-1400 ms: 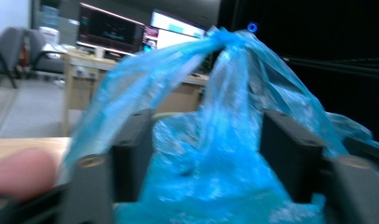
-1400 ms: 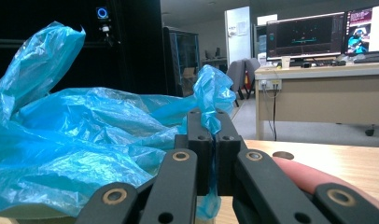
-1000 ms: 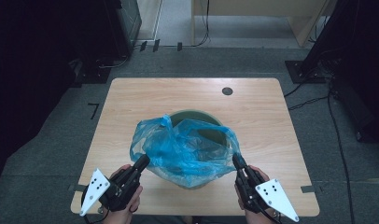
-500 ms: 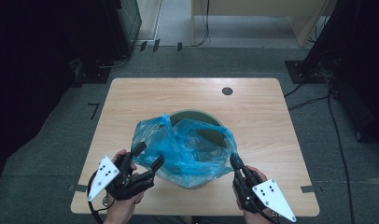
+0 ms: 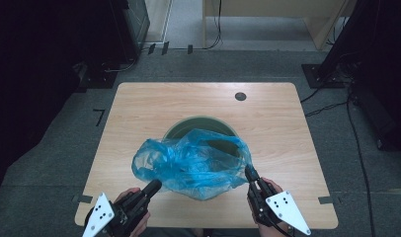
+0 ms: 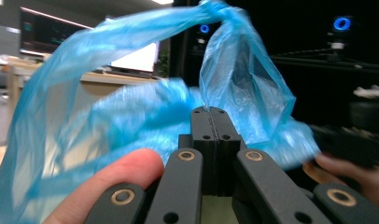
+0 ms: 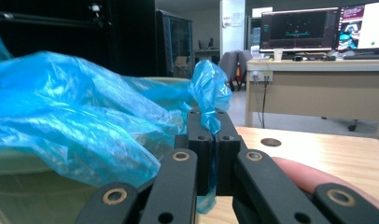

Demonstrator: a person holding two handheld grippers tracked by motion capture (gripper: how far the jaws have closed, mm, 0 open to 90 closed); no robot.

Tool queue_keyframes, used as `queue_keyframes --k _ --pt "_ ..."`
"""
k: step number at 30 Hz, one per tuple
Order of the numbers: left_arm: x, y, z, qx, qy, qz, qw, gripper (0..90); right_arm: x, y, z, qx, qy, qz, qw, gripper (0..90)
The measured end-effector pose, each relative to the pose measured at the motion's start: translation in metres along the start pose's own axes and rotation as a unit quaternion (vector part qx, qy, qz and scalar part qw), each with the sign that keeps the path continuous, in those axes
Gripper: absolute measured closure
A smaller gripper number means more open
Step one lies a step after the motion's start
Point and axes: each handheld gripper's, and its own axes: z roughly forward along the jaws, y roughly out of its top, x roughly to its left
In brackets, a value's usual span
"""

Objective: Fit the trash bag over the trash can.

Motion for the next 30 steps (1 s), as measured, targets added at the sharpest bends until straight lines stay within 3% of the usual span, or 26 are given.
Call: queue_keyframes --k 2,6,8,13,16,18,19,21,23,27,30 --pt "0.004 -0.008 -0.005 0.004 0.005 0.001 1.0 90.0 -0.002 -0.003 0.001 0.006 -0.004 0.0 1.0 89.9" --pt "0.015 -0.025 -0.008 0.007 0.015 -0.043 0.9989 90.0 -0.003 -0.006 0.001 0.009 -0.005 0.0 0.9999 89.8" --pt "0.014 -0.032 -0.005 0.015 0.019 -0.051 0.9984 90.0 0.0 -0.008 0.002 0.011 -0.006 -0.006 0.9999 89.8" --pt "0.011 -0.043 -0.002 0.038 0.013 -0.059 0.9975 90.0 -0.001 -0.014 0.003 0.021 -0.013 -0.005 0.9997 89.8" --pt "0.013 -0.048 -0.001 0.059 0.025 -0.048 0.9968 90.0 -0.004 -0.019 0.003 0.029 -0.026 -0.005 0.9992 89.9" --pt "0.017 -0.05 0.0 0.067 0.043 -0.054 0.9954 90.0 -0.01 -0.022 0.004 0.038 -0.036 0.003 0.9986 89.9" --pt "0.022 -0.05 0.0 0.065 0.049 -0.068 0.9944 90.0 -0.012 -0.023 0.005 0.042 -0.039 0.011 0.9983 89.8" --pt "0.026 -0.05 0.003 0.061 0.057 -0.075 0.9937 90.0 -0.017 -0.024 0.008 0.05 -0.034 0.028 0.9978 88.9" --pt "0.029 -0.05 0.006 0.059 0.064 -0.077 0.9932 90.0 -0.015 -0.024 0.01 0.048 -0.035 0.016 0.9981 89.0" --pt "0.044 -0.056 0.011 0.065 0.08 -0.112 0.9883 89.8 -0.011 -0.027 0.016 0.057 -0.03 0.006 0.9979 88.9" --pt "0.052 -0.06 0.01 0.073 0.101 -0.106 0.9865 88.8 -0.011 -0.033 0.019 0.067 -0.035 0.003 0.9971 89.2"
